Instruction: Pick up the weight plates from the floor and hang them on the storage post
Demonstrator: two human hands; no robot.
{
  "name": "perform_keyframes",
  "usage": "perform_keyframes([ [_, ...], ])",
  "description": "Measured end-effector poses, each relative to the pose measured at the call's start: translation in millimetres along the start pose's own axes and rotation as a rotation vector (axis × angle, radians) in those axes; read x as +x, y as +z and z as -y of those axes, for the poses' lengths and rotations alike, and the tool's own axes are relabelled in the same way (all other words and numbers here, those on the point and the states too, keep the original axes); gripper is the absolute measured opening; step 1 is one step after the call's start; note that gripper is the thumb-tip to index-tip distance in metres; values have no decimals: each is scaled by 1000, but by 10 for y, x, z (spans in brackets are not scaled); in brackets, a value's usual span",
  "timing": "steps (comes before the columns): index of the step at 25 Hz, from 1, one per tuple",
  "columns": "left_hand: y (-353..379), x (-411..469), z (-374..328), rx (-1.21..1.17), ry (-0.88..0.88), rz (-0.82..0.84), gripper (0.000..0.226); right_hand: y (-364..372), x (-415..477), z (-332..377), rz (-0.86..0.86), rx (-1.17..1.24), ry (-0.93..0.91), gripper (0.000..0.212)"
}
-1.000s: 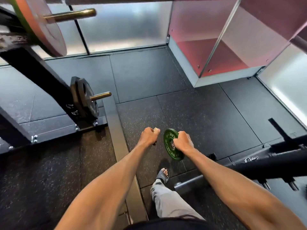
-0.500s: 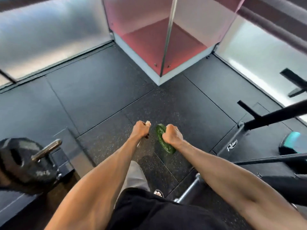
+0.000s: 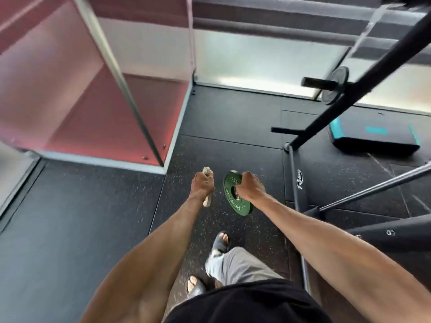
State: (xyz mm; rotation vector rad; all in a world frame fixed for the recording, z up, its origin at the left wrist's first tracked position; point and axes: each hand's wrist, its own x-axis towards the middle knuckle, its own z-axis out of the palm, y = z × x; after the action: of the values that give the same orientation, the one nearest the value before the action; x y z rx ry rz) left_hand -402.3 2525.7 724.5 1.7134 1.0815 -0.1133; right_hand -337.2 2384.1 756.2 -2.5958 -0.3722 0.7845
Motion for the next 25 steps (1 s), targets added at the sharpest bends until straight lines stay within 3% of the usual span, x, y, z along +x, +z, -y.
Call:
perform_keyframes([
  [3,42,512,-508,93,147,64,44,-255,541,187,-91,86,45,22],
  [8,388,1335,-1501,262,237,182,21,-812,1524,284,-206,199,126,19],
  [11,597,1706,-2111,338,266,276,20,-1187,2024,251,-245,232,199,12],
  [18,1103,2429,-3177,438,304,316,32,-1996,2836,54,-374,295,331,33],
  [25,1599,3119,-4066,403,335,435,35,-2598,3806,-112,-446,243,461,31],
])
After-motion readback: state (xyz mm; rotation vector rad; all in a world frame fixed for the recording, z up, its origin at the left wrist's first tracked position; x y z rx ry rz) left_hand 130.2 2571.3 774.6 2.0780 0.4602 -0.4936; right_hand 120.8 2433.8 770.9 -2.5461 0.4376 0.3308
